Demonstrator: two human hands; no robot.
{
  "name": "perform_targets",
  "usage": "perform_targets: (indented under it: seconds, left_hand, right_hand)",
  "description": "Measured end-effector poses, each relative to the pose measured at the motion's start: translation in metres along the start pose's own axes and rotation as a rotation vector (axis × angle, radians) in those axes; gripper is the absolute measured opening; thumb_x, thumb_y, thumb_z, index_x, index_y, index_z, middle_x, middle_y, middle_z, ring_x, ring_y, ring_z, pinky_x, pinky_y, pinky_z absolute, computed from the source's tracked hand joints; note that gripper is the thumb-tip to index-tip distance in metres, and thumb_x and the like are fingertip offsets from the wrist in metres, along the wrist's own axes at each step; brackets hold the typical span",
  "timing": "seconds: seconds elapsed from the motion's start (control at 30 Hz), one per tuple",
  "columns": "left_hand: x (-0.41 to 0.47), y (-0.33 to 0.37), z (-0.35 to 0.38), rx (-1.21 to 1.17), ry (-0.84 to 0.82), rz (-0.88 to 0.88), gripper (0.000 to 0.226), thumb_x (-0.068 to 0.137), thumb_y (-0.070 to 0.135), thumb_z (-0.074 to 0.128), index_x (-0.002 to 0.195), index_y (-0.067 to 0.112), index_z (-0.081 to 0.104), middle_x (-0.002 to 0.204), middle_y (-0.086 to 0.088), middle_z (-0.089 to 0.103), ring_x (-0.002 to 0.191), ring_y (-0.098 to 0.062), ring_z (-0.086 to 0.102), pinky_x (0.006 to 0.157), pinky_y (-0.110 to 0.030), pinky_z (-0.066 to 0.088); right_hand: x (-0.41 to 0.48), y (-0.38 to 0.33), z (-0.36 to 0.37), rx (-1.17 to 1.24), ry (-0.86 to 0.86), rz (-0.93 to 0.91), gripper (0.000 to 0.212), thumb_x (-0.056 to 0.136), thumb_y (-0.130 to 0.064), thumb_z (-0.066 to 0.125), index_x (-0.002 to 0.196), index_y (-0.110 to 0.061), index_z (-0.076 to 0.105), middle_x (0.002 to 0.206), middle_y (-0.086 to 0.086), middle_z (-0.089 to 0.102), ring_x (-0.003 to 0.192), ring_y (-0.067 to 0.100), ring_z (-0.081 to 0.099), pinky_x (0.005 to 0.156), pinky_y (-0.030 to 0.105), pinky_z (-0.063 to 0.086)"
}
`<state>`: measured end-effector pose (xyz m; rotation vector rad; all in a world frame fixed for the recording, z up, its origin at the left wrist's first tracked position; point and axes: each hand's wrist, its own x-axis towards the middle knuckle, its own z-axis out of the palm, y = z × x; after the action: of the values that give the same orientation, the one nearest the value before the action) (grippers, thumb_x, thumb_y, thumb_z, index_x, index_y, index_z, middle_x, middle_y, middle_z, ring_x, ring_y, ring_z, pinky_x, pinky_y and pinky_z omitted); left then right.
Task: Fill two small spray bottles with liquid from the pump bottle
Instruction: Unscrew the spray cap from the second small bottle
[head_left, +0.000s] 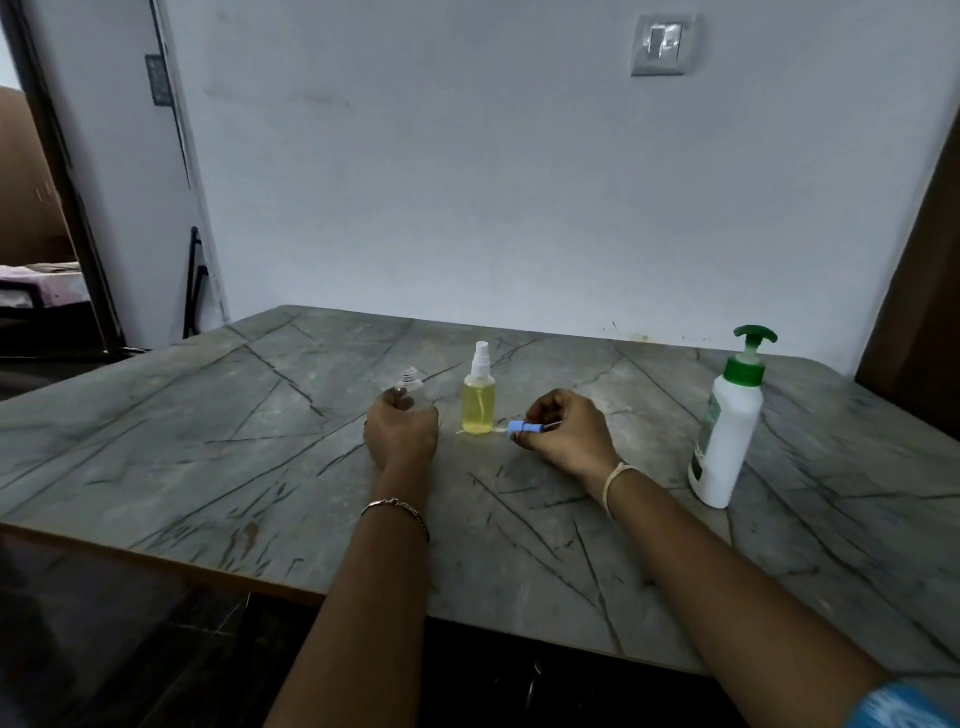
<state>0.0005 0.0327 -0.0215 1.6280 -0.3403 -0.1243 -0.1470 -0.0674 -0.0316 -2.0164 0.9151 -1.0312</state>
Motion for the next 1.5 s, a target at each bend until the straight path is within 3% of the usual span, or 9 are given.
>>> perform_targets:
  seconds: [0.17,0.53,0.9,1.23,1.5]
  left_hand:
    - [0.0,-0.002,0.001,-0.029,0.024,-0.025,0.046,0.076,0.009,0.07,0.12,0.01,0.06,0.116,-0.005,0.066,0.111,-0.021,0.058,0.101,-0.032,0.043]
    - [0.001,0.0,0.003,-0.061,0.03,-0.036,0.046,0.076,0.01,0.071,0.12,0.013,0.061,0.115,-0.005,0.066,0.111,-0.021,0.059,0.101,-0.031,0.042]
    - [-0.007,0.005,0.001,-0.044,0.02,-0.025,0.044,0.079,0.009,0.071,0.121,0.01,0.06,0.116,-0.008,0.066,0.111,-0.02,0.059,0.099,-0.03,0.041]
    - [-0.004,0.005,-0.001,0.003,-0.035,-0.017,0.047,0.078,0.01,0.071,0.123,0.009,0.059,0.117,-0.009,0.066,0.112,-0.022,0.058,0.099,-0.032,0.042]
    - [0.001,0.004,-0.01,-0.025,-0.06,-0.026,0.049,0.075,0.01,0.072,0.122,0.009,0.061,0.113,-0.008,0.068,0.109,-0.021,0.059,0.093,-0.026,0.042]
  right_hand:
    - [0.004,0.0,0.011,-0.114,-0.033,0.009,0.028,0.065,-0.025,0.086,0.081,-0.019,0.064,0.083,-0.004,0.068,0.078,0.01,0.063,0.064,0.019,0.047]
    - [0.006,-0.006,0.025,-0.253,-0.034,0.033,0.026,0.067,-0.037,0.081,0.083,-0.024,0.064,0.086,-0.007,0.067,0.085,0.013,0.062,0.075,0.03,0.049]
    - [0.002,-0.009,0.016,-0.254,-0.079,0.044,0.039,0.061,-0.045,0.085,0.086,-0.03,0.059,0.091,-0.011,0.064,0.088,0.012,0.06,0.087,0.042,0.05]
    - [-0.011,-0.007,-0.004,-0.281,-0.094,0.07,0.04,0.062,-0.041,0.085,0.09,-0.031,0.058,0.093,-0.014,0.063,0.089,0.01,0.062,0.09,0.042,0.049]
    - [-0.015,-0.015,0.002,-0.263,-0.131,0.053,0.048,0.064,-0.059,0.078,0.1,-0.03,0.064,0.1,-0.011,0.067,0.098,0.01,0.061,0.094,0.04,0.043]
